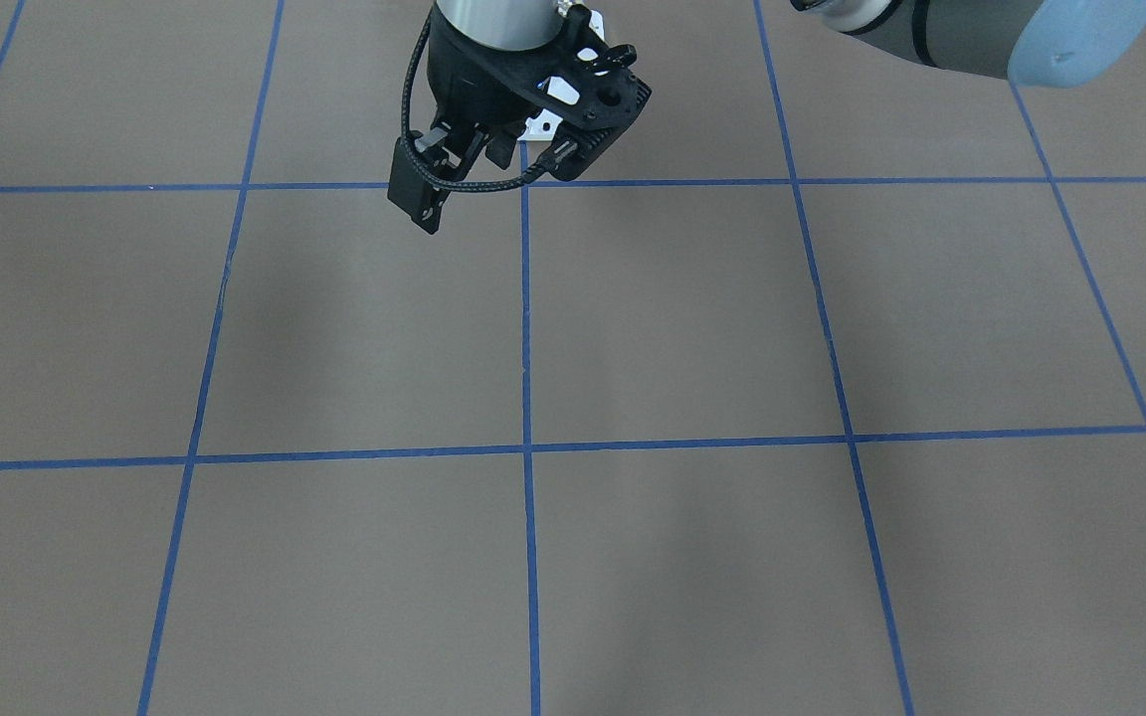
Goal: Left arm hands cup to right arm to dump lemon
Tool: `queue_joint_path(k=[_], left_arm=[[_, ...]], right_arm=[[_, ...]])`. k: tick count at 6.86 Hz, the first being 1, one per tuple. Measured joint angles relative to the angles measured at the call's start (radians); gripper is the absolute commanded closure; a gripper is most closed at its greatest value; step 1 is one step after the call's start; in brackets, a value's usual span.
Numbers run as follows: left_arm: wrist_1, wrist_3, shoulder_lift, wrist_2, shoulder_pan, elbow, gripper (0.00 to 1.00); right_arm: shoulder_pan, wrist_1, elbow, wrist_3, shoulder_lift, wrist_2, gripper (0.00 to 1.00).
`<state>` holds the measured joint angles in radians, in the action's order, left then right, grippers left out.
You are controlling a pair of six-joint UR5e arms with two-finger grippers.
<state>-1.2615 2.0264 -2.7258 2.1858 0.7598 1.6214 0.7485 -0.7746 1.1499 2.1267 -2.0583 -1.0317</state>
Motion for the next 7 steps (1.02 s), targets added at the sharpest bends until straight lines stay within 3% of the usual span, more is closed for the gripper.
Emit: queue_joint_path(k=[2, 7], left_arm=[[0.001, 0.0, -0.011, -0.001, -0.002, 0.0, 0.0], [0.043, 0.0, -0.038, -0.034, -0.007, 0.001, 0.0]], right_arm=[[0.0, -0.066, -0.044, 0.139, -0.011, -0.045, 0.68], [0.023, -0.097, -0.07, 0.355, -0.005, -0.123, 0.7]])
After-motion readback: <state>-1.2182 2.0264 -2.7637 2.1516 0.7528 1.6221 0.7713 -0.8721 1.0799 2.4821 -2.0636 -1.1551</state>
